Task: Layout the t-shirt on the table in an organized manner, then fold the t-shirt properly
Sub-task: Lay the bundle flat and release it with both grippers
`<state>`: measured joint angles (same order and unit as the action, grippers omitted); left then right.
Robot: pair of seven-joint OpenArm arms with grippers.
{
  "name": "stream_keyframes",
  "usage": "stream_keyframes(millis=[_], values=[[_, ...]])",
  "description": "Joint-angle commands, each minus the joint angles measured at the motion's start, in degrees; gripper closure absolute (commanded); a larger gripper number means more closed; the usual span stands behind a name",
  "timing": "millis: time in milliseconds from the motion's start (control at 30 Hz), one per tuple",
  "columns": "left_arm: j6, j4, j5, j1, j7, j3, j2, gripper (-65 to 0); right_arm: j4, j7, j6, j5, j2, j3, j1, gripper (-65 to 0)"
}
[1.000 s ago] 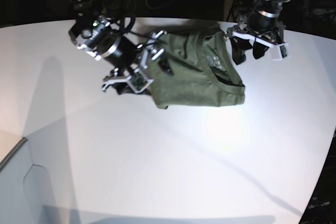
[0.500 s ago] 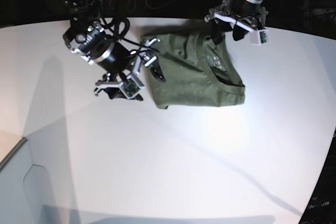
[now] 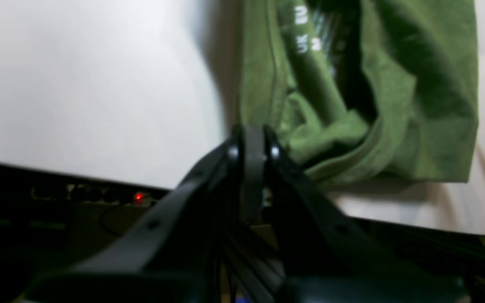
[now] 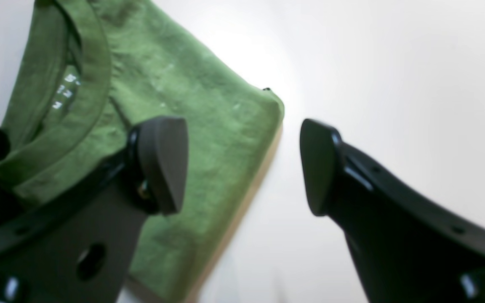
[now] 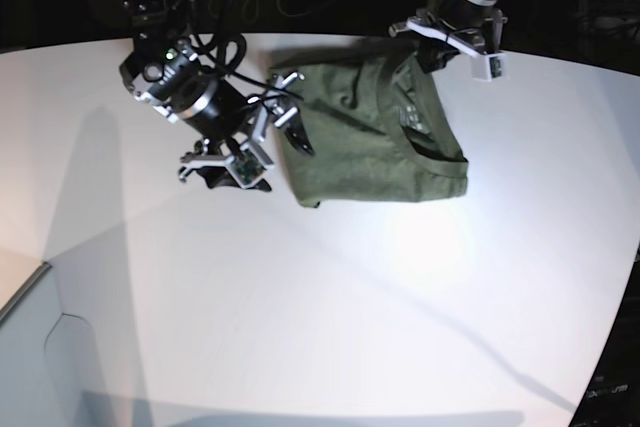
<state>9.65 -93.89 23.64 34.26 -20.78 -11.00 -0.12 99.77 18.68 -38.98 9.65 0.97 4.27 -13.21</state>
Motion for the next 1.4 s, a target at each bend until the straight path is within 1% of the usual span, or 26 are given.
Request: stream_keyframes(millis=[0, 67, 167, 500, 533, 567, 733, 800, 833, 900, 967, 1067, 1133, 1200, 1267, 1367], values=[[0.5, -1.2, 0.4, 0.4, 1.0, -0.1, 0.0, -0.1, 0.9, -1.6, -1.0, -1.0, 0.3, 0.0, 0.4, -41.5], [0.5, -1.2, 0.4, 1.3, 1.0, -0.2, -0.2, 0.0, 0.9, -1.6, -1.0, -1.0, 0.3, 0.0, 0.4, -41.5], [0.5, -1.2, 0.5, 1.8, 1.3, 0.1, -1.8, 0.0, 0.8, -1.6, -1.0, -1.0, 0.3, 0.0, 0.4, -41.5], [0.2, -0.5, 0.1, 0.5, 0.9, -1.8, -2.0, -0.7, 0.8, -1.5, -1.0, -1.1, 0.3, 0.4, 0.3, -41.9], [0.1, -0.5, 0.0, 0.2, 0.8, -1.8, -2.0, -2.6, 0.4, -1.5, -1.0, -1.1, 0.3, 0.4, 0.3, -41.9], [0.0, -0.5, 0.0, -0.1, -0.2, -2.1, -2.0, -6.0, -0.2, -1.5, -1.0, -1.1, 0.3, 0.4, 0.3, -41.9], [0.3, -0.9, 0.3, -1.4, -7.4, -3.5, -2.0, -29.3, -2.9, -1.5, -1.0, -1.1, 0.3, 0.4, 0.3, -41.9], [0.4, -1.4, 0.4, -1.2, -8.5, -4.6, -2.0, -37.2, -3.2, -1.5, -1.0, -1.1, 0.3, 0.4, 0.3, -41.9], [0.4, -2.2, 0.4, -1.2, -9.1, -5.0, -2.0, -40.6, -3.2, -1.5, -1.0, -1.1, 0.3, 0.4, 0.3, -41.9], [0.4, -4.5, 0.4, -0.4, -9.1, -5.2, -2.0, -44.9, -3.2, -1.5, -1.0, -1.1, 0.3, 0.3, 0.3, -41.9], [0.4, -7.9, 0.4, 1.4, -9.0, -6.1, -2.0, -45.8, -2.9, -1.5, -1.0, -1.1, 0.2, 0.2, 0.3, -41.9], [0.4, -11.7, 0.4, 1.9, -9.0, -7.2, -2.0, -46.0, -2.8, -1.5, -1.0, -1.1, 0.2, 0.2, 0.3, -41.9], [0.4, -11.8, 0.5, 0.8, -9.0, -7.1, -2.0, -46.1, -2.8, -1.5, -1.0, -1.1, 0.2, 0.3, 0.3, -41.9], [0.4, -11.8, 0.5, -2.0, -9.2, -6.8, -1.7, -46.1, -2.8, -1.5, -1.0, -1.1, 0.2, 0.4, 0.3, -41.9], [0.4, -11.2, 0.5, -4.6, -12.1, -6.8, -1.1, -46.1, -2.9, -1.5, -1.0, -1.1, 0.2, 0.4, 0.3, -41.9], [0.4, -9.5, 0.4, -9.5, -18.9, -6.9, 0.3, -46.1, -2.9, -1.5, -1.0, -1.1, 0.2, 0.3, 0.2, -41.9]])
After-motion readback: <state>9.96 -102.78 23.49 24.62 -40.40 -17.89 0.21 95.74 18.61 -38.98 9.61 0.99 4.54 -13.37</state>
